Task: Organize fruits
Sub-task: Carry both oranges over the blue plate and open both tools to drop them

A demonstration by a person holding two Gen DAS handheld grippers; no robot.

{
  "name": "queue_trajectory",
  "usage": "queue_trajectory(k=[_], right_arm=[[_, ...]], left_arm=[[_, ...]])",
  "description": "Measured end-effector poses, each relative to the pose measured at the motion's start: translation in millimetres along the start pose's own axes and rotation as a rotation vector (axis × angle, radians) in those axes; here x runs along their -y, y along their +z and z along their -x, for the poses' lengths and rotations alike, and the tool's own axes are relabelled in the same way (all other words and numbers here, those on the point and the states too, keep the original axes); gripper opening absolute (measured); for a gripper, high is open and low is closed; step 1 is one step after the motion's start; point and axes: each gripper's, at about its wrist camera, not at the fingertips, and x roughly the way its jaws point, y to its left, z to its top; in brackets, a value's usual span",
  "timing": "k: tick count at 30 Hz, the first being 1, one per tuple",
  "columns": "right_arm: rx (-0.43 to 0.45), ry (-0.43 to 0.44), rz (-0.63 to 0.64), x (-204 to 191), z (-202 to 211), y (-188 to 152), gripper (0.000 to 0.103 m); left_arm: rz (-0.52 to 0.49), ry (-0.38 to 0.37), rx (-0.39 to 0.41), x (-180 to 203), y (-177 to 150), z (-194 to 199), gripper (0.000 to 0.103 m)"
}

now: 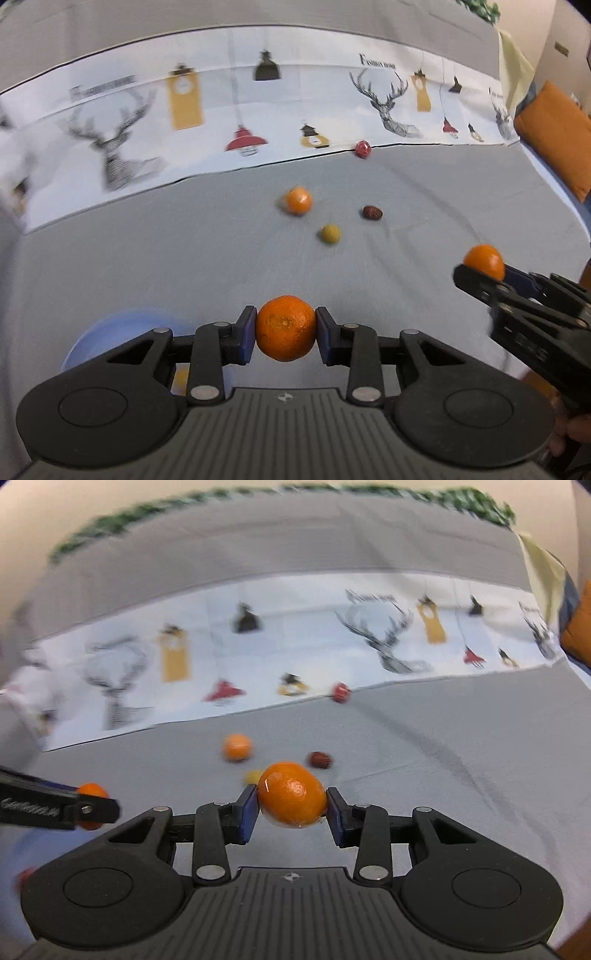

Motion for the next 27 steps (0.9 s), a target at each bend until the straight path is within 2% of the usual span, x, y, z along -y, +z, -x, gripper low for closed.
queue_trajectory(k=[5, 10, 17, 22, 27], right_arm=[[-0.024, 0.105, 0.028, -34.6, 87.0, -20.4, 0.040], [-0.032, 0.149, 0.043, -61.2, 140.3, -43.5, 0.040], [0.015, 0.190, 0.139, -91.5, 176.0, -57.2, 0.040], [0.045, 0.224, 0.212, -107.0, 194.1, -60.6, 0.040], [0.062, 0.237, 0.235, -113.6, 205.4, -63.8, 0.040]], left_arm=[[0.033, 0.041, 0.023, -14.0, -44.4, 70.3, 0.037], [0.076, 0.079, 0.030, -31.3, -81.7, 117.3, 0.037], [0.099, 0.119, 0.068, -42.5, -120.2, 167.9, 0.037], [0.135, 0.124, 0.106, -44.0, -136.1, 192.8, 0.037], [0.143, 0.135, 0.127, -43.0, -147.6, 208.3, 0.037]])
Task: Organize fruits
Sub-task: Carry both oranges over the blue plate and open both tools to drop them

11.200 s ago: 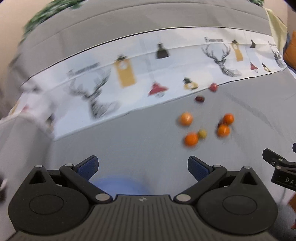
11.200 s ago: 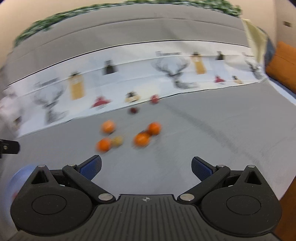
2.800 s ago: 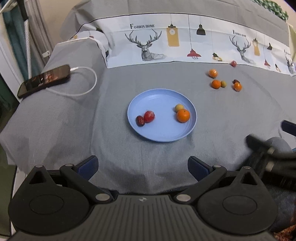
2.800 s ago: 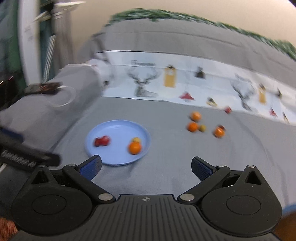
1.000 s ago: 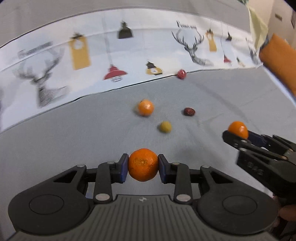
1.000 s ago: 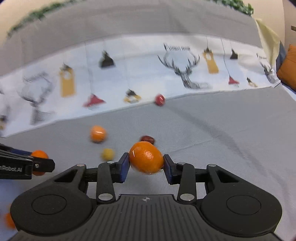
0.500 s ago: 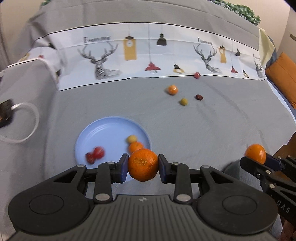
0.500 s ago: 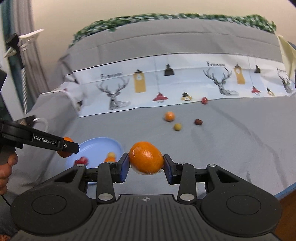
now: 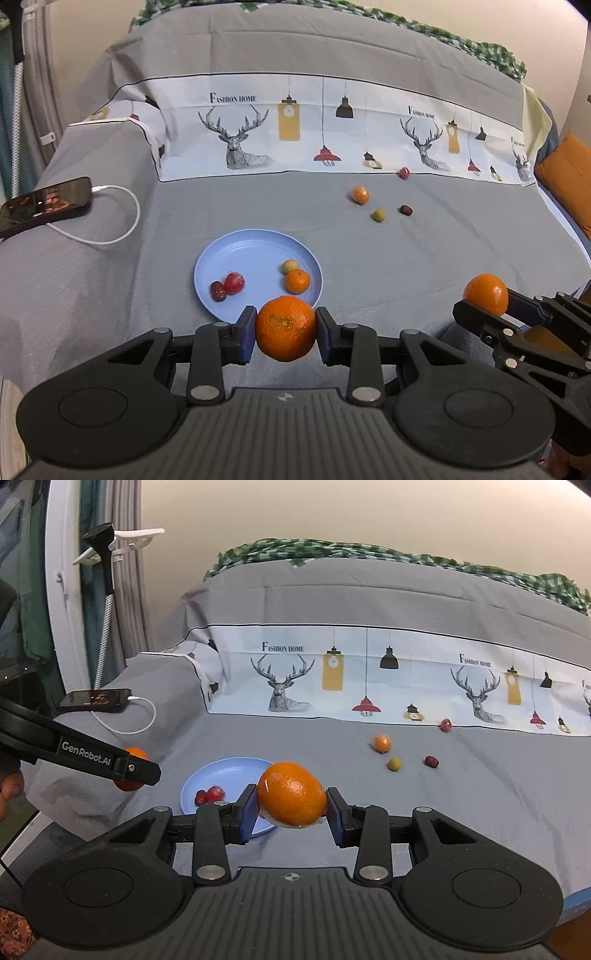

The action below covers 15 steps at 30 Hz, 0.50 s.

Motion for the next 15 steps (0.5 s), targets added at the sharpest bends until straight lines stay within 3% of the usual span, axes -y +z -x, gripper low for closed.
queue_trajectory(k=[15], right_arm=[[0.016, 0.020, 0.074, -19.1, 7.2, -0.1, 0.040]], left_arm=[[0.043, 0.028, 0.024, -16.8, -6.1, 17.4, 0.037]])
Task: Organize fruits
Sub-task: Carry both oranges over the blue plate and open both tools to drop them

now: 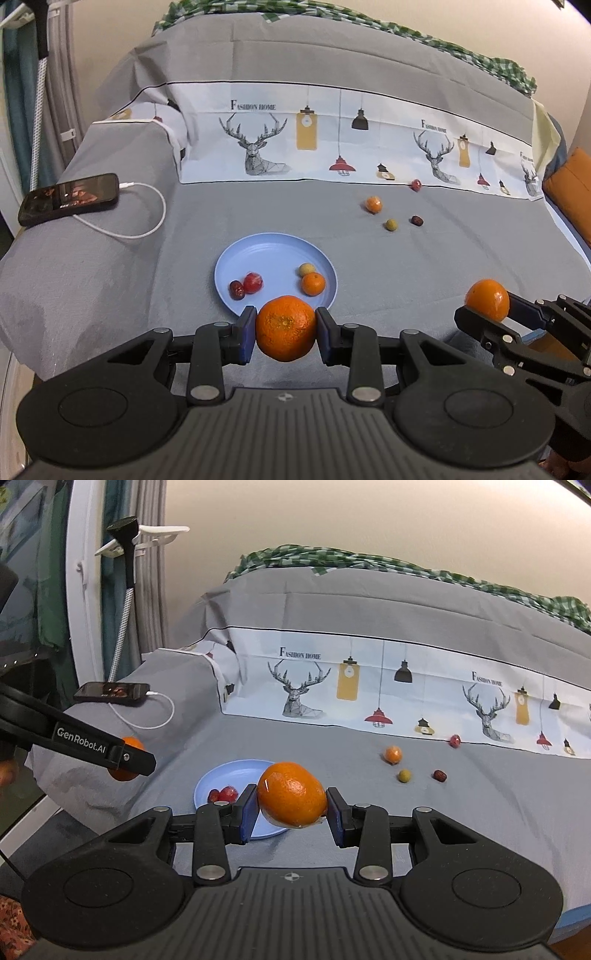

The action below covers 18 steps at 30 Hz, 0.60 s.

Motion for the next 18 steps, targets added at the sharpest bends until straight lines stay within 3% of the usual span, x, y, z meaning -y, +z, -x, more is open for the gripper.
queue_trajectory(k=[18], right_arm=[[-0.060, 0.013, -0.011, 1.8, -22.9, -2.7, 0.040]], left_arm=[[-0.015, -0.004, -0.012, -1.1, 14.8, -22.3, 0.037]])
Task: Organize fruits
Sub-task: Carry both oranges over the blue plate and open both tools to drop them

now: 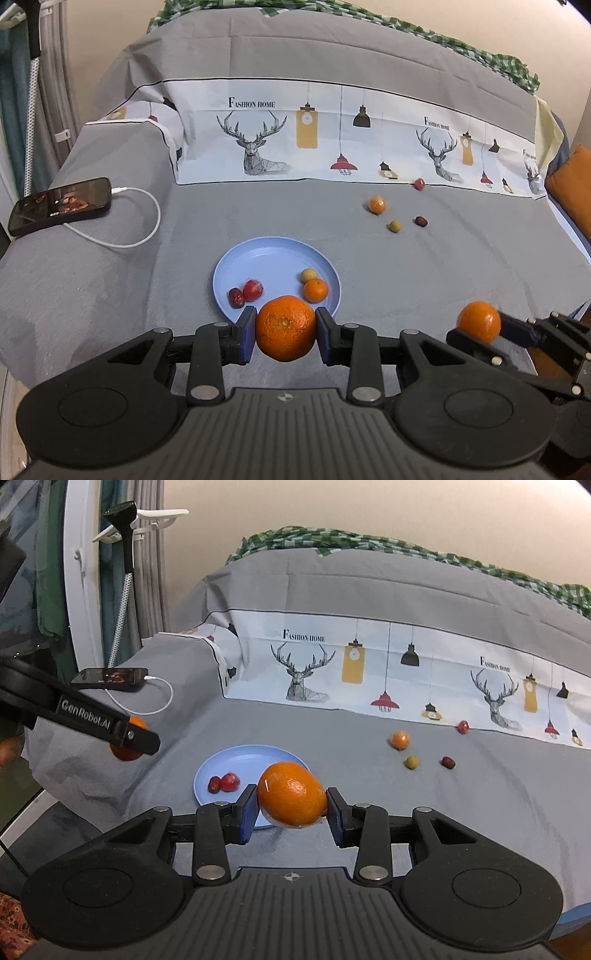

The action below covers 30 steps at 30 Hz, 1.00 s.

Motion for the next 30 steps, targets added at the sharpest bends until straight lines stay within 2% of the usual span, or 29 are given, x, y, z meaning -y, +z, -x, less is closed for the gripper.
queue_trajectory(k=[23, 30], right_arm=[[-0.082, 0.044, -0.005, 4.5, -56.3, 1.8, 0.040], [-0.114, 0.065, 0.000, 2.6, -85.1, 4.0, 0.040]], left_arm=[[-0.006, 0.029, -0.085, -8.8, 20.3, -57.6, 0.037], [0.000, 0.010, -0.107, -12.4, 34.4, -84.5, 0.037]])
